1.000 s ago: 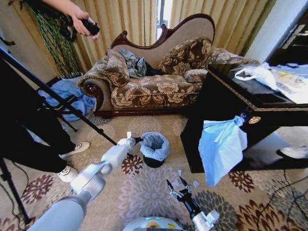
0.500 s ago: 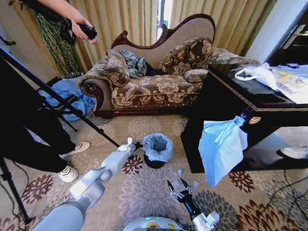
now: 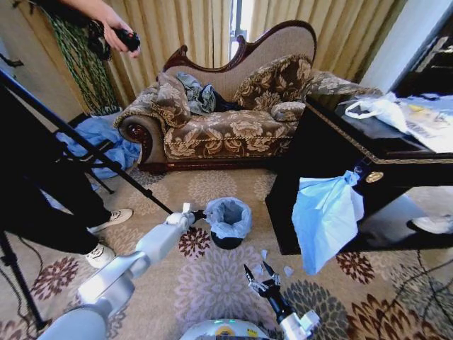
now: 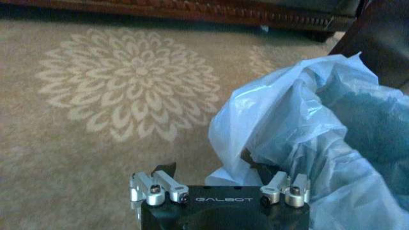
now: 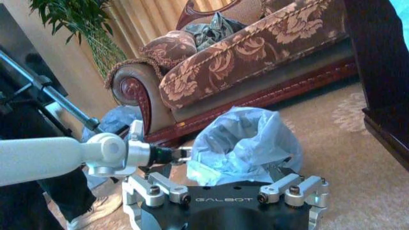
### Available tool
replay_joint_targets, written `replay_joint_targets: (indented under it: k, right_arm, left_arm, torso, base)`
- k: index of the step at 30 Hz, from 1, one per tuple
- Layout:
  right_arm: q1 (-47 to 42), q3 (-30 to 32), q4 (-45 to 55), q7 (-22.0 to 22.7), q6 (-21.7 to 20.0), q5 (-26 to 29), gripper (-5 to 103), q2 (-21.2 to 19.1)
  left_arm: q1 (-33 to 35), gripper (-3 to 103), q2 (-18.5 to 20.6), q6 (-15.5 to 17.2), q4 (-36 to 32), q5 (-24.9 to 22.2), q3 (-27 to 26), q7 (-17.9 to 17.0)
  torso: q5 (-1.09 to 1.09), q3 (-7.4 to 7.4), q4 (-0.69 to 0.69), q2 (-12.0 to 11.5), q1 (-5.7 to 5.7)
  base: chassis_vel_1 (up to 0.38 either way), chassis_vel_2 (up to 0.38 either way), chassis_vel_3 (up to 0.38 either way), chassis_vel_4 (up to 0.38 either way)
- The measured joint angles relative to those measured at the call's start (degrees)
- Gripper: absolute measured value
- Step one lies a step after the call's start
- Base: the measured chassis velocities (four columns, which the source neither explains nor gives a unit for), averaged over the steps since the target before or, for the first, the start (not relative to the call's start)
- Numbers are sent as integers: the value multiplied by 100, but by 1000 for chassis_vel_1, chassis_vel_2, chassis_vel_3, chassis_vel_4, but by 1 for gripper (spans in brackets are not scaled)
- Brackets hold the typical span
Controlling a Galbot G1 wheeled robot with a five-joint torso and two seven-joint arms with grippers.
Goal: Place a garbage bag over the trash bin.
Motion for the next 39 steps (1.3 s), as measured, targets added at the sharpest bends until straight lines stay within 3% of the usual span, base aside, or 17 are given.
replay_joint_targets:
  k: [14,23,29,32,36,39]
  right_arm:
    - [108,-84,-110,-18,19,-30,99,121]
    - [51,-150,-214,-59,83,-144,99,189]
    - [23,-150,-294,-87,118,-191,99,243]
    - [28,-149,-338,-93,132,-204,99,265]
    - [65,-149,-435,-119,165,-234,99,337]
    - [87,-151,-466,-124,182,-237,99,374]
  left_arm:
    - [38,89,750,184,-604,-221,183,71]
    - [111,89,782,-198,-711,-466,-86,112]
    - [232,89,787,-484,-819,-579,-169,350]
    - [249,89,789,-636,-910,-405,-143,371]
    - [73,86,792,-1270,-1059,697,135,363]
    - [-87,86,818,-1504,-1155,1173,311,328]
  torso:
    - [1,0,0,0,0]
    - [1,0,0,0,0]
    - [0,0,0,0,0]
    - [1,0,1,0,0]
    - [1,1,1,0,0]
    - [1,1,0,0,0]
  base:
    - [0,0,0,0]
    - [0,0,0,0]
    - [0,0,0,0]
    - [0,0,0,0]
    - [0,0,0,0]
    - [0,0,0,0]
